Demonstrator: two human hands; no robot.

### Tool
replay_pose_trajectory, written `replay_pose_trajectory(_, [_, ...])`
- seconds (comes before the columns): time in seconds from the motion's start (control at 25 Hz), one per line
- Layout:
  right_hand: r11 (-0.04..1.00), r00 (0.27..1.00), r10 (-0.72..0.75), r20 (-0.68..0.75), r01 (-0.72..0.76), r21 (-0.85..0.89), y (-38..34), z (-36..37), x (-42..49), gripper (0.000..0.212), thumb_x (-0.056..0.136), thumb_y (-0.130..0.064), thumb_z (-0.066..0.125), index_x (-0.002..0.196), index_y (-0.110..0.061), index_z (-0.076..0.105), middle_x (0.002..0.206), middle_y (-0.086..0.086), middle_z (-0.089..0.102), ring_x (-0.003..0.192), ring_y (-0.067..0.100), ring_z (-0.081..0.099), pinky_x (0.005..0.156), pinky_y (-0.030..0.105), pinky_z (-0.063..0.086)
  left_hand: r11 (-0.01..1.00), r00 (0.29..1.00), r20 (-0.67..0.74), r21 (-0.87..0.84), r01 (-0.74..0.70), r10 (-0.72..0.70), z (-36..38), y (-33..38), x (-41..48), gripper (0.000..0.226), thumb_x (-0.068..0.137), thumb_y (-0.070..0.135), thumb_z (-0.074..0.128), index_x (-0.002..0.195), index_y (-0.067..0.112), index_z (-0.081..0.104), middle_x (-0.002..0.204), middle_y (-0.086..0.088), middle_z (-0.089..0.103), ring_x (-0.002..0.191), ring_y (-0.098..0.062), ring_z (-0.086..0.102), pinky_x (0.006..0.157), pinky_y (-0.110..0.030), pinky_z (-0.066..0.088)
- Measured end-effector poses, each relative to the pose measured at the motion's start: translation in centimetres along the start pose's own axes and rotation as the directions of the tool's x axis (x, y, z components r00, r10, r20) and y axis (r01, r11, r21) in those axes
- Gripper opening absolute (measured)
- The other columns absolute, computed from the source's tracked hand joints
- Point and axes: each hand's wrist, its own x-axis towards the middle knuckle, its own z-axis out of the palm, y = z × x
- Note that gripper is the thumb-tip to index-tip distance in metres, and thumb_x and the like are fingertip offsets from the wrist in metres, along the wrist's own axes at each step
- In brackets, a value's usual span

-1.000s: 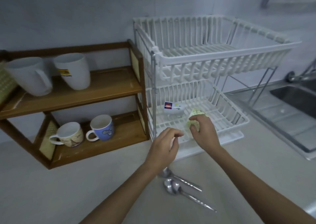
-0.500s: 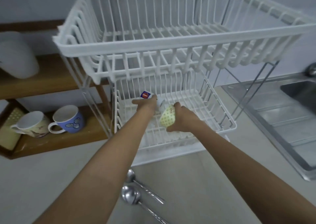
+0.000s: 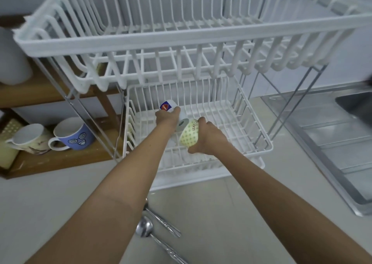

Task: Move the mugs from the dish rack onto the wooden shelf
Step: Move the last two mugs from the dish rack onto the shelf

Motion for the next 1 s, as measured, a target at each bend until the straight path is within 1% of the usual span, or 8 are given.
replay_pose_trajectory(0.08, [1.000,1.000,0.005,-0.011,-0.005,0.029,0.1,0.1,-0.2,0.102,0.059,-0.038,0.084,0.138,-0.012,0.025,0.123,0.013,0.048,0.107,0.033,0.055,0.070,0.036,0.046,0.997,0.997,-0.079,-0.076,-0.018,0.012,-0.7,0.1,-1.2,0.069,0.086,0.041,0.057,0.137,0.003,0.032,0.129,-0.014,0.054,0.100,-0.028,0.055,0.078,-0.034,0.046])
replay_pose_trajectory(0.16, [0.999,1.000,-0.006,-0.025,0.007,0.049,0.1,0.1,-0.5,0.101,0.057,-0.037,0.084,0.137,-0.013,0.027,0.124,0.011,0.049,0.108,0.031,0.054,0.071,0.037,0.047,0.978,0.997,-0.072,-0.207,0.025,-0.041,-2.0,0.6,-2.5,0.065,0.087,0.047,0.050,0.134,0.005,0.037,0.127,-0.013,0.057,0.105,-0.029,0.058,0.081,-0.036,0.048])
replay_pose_trajectory(0.28, [0.977,0.993,0.044,-0.108,-0.020,0.214,0.1,-0.5,-1.8,0.102,0.055,-0.037,0.086,0.137,-0.015,0.029,0.122,0.009,0.051,0.106,0.028,0.054,0.074,0.037,0.049,0.864,0.964,0.240,-0.454,0.219,-0.118,-5.0,1.8,-6.0,0.050,0.089,0.052,0.043,0.119,0.013,0.050,0.093,-0.006,0.062,0.080,-0.020,0.059,0.065,-0.029,0.048])
replay_pose_trajectory(0.4, [0.904,0.950,0.120,-0.288,0.015,0.426,-0.1,-1.7,-3.8,0.102,0.053,-0.038,0.087,0.136,-0.016,0.031,0.108,0.002,0.053,0.091,0.021,0.054,0.060,0.025,0.044,0.826,0.863,0.504,-0.472,0.306,-0.032,-8.0,1.6,-9.6,0.039,0.087,0.055,0.053,0.099,0.018,0.059,0.077,-0.003,0.062,0.069,-0.016,0.057,0.057,-0.027,0.045])
replay_pose_trajectory(0.52, [0.832,0.894,0.180,-0.411,0.085,0.549,-1.0,-2.8,-6.6,0.098,0.052,-0.038,0.086,0.132,-0.020,0.033,0.096,-0.006,0.053,0.081,0.014,0.055,0.053,0.017,0.040,0.905,0.753,0.652,-0.366,0.214,0.086,-11.3,0.2,-12.6,0.035,0.084,0.053,0.061,0.097,0.020,0.065,0.079,-0.002,0.071,0.070,-0.014,0.066,0.058,-0.027,0.053])
replay_pose_trajectory(0.68, [0.729,0.856,0.184,-0.484,0.211,0.651,-3.5,-2.1,-11.0,0.092,0.050,-0.038,0.088,0.125,-0.027,0.037,0.102,-0.012,0.055,0.093,0.009,0.059,0.066,0.023,0.051,0.961,0.652,0.742,-0.266,0.073,0.156,-16.3,-2.2,-15.4,0.041,0.088,0.043,0.059,0.119,0.016,0.059,0.111,-0.009,0.070,0.100,-0.023,0.066,0.088,-0.037,0.054])
replay_pose_trajectory(0.8, [0.645,0.842,0.124,-0.526,0.334,0.687,-6.4,-0.7,-14.6,0.086,0.045,-0.041,0.086,0.118,-0.035,0.041,0.108,-0.019,0.056,0.098,-0.002,0.059,0.065,0.013,0.052,0.973,0.612,0.769,-0.230,-0.006,0.185,-21.5,-4.0,-16.5,0.054,0.086,0.041,0.060,0.131,0.013,0.051,0.127,-0.016,0.063,0.119,-0.030,0.059,0.104,-0.046,0.045])
replay_pose_trajectory(1.0, [0.503,0.833,-0.023,-0.553,0.488,0.713,-12.4,1.8,-18.4,0.077,0.043,-0.033,0.083,0.112,-0.039,0.049,0.112,-0.010,0.059,0.099,-0.008,0.061,0.073,0.012,0.052,0.953,0.618,0.726,-0.248,-0.172,0.300,-31.2,-6.7,-15.9,0.061,0.068,0.036,0.067,0.123,0.015,0.052,0.112,-0.010,0.069,0.100,-0.023,0.069,0.080,-0.036,0.058])
